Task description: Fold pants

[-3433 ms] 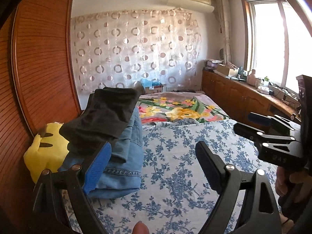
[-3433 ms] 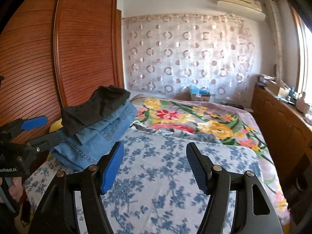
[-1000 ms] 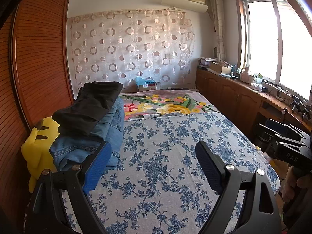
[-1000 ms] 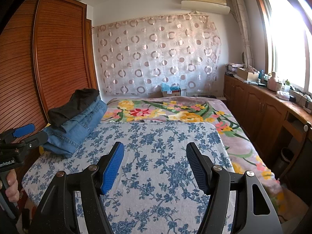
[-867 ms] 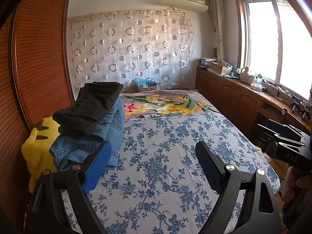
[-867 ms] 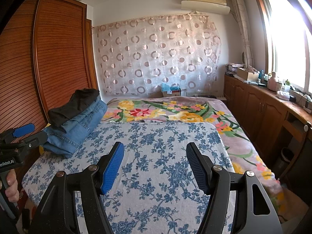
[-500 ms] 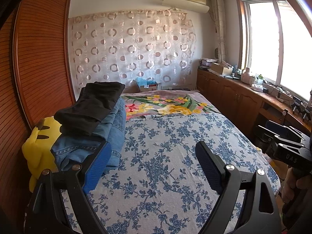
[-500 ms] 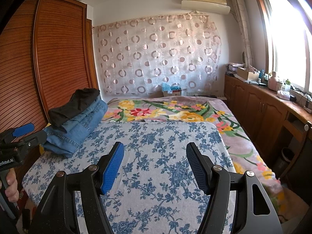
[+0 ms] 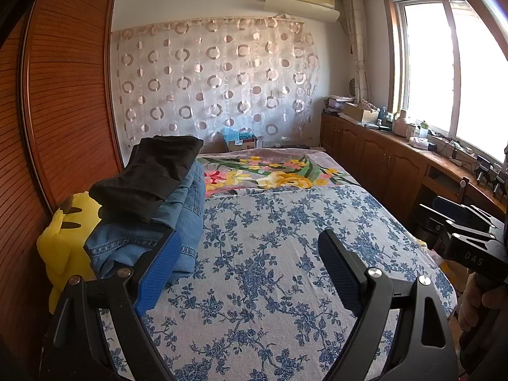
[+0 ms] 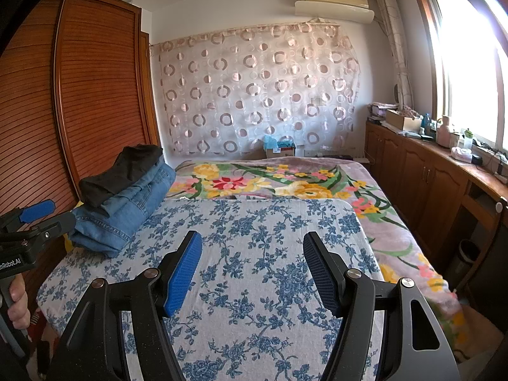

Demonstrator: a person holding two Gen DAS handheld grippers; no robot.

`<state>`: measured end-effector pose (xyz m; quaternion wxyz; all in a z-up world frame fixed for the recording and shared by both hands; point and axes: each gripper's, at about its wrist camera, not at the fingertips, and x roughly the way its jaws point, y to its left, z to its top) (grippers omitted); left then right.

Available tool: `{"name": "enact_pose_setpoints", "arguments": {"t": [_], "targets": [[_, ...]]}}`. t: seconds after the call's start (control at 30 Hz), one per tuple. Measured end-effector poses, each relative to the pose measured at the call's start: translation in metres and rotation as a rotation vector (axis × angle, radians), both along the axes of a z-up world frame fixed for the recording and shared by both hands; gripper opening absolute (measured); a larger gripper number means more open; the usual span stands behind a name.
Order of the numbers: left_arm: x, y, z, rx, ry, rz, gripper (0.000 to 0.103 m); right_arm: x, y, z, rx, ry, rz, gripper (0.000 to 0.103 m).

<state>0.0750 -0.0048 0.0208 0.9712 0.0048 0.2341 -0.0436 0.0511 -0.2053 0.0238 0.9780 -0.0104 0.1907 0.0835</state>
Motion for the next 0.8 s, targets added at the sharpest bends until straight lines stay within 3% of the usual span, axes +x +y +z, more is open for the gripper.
{"name": "enact_pose_setpoints", "arguments": {"t": [0.8], "targets": [[0.0001, -0.0003, -0.0016, 0.002, -0.001, 0.0, 0.088, -0.0006, 0.0019, -0.0003, -0.002, -0.004, -0.005, 0.068]]}}
